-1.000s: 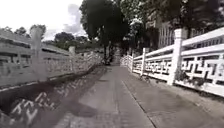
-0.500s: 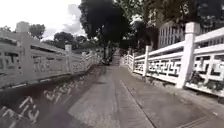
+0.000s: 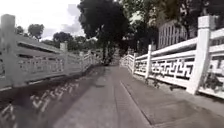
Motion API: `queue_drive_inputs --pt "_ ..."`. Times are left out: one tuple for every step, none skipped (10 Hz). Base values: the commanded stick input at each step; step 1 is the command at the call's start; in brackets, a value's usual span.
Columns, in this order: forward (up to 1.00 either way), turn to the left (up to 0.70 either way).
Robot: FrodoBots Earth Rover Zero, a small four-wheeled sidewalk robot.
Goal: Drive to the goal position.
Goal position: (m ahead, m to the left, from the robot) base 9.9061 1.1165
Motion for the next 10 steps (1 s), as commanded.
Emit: queue_drive_inputs --pt "0.7 0.0" --pt "0.7 0.0" --pt "0.7 0.0" --pt "0.7 0.0" --pt "0.7 0.0" --pt "0.7 0.0" --pt "0.7 0.0" --pt "0.7 0.0" --pt "0.7 0.0" --pt "0.7 0.0"
